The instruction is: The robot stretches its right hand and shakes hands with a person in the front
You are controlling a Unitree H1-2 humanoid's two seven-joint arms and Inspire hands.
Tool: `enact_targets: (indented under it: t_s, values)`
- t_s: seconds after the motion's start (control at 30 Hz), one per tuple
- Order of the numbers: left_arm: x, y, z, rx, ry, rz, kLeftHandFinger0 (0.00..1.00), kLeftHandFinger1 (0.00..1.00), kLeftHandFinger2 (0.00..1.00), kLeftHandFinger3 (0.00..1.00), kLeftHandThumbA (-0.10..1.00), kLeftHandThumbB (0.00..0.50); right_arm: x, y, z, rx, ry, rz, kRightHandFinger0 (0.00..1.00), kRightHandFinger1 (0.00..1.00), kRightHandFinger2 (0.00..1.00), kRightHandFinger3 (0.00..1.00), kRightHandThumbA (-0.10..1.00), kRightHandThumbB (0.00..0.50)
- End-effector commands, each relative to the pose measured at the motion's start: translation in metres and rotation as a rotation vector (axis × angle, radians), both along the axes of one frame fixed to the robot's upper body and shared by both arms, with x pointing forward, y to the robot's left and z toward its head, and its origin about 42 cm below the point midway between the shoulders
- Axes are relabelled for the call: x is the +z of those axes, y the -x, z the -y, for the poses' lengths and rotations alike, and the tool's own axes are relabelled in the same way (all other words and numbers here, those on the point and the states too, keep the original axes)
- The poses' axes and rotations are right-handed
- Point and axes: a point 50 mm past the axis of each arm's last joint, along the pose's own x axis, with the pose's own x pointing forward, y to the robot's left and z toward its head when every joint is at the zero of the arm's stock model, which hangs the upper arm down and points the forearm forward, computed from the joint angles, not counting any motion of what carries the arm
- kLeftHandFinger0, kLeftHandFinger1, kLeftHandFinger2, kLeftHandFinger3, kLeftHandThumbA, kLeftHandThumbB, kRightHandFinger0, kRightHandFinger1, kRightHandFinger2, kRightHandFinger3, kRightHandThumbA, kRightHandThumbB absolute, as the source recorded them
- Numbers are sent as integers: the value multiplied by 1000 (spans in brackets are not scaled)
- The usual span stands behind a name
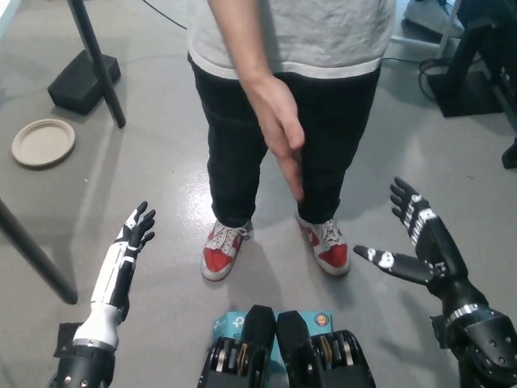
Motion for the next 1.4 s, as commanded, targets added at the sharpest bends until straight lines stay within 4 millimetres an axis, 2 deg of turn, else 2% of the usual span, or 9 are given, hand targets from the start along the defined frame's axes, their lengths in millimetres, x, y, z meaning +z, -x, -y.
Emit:
enact_targets:
  t_s: [0.0,0.2,0.37,0.47,0.53,0.63,1.07,1.3,1.37]
  values:
    - [9,-3,-2,-11,-5,69,1000,1000,1000,1000,1000,54,41,-4,-18,58,-53,135,1000,1000,1000,1000,1000,401]
    - [8,-3,-2,-10,-13,59,1000,1000,1000,1000,1000,57,67,-9,-34,108,-54,173,1000,1000,1000,1000,1000,407]
    - [9,-2,-3,-13,0,63,1000,1000,1000,1000,1000,56,109,-39,-56,146,-17,255,1000,1000,1000,1000,1000,447]
    - [9,-2,-3,-13,0,63,1000,1000,1000,1000,1000,59,109,-39,-56,146,-16,254,1000,1000,1000,1000,1000,449]
    - [8,-1,-2,-12,1,65,1000,1000,1000,1000,1000,59,125,-57,-70,159,19,249,1000,1000,1000,1000,1000,447]
    - [8,-1,-2,-12,1,65,1000,1000,1000,1000,1000,59,125,-58,-70,159,20,247,1000,1000,1000,1000,1000,449]
    - [10,-3,-2,-18,6,62,1000,1000,1000,1000,1000,47,144,-108,-105,167,211,209,1000,1000,1000,1000,980,360]
    - [11,-5,-2,-20,-1,67,1000,1000,1000,1000,1000,67,157,-125,-119,168,217,222,1000,1000,1000,1000,950,374]
    - [12,-5,-2,-22,3,68,1000,1000,1000,1000,999,58,164,-127,-124,153,236,236,1000,1000,1000,1000,967,421]
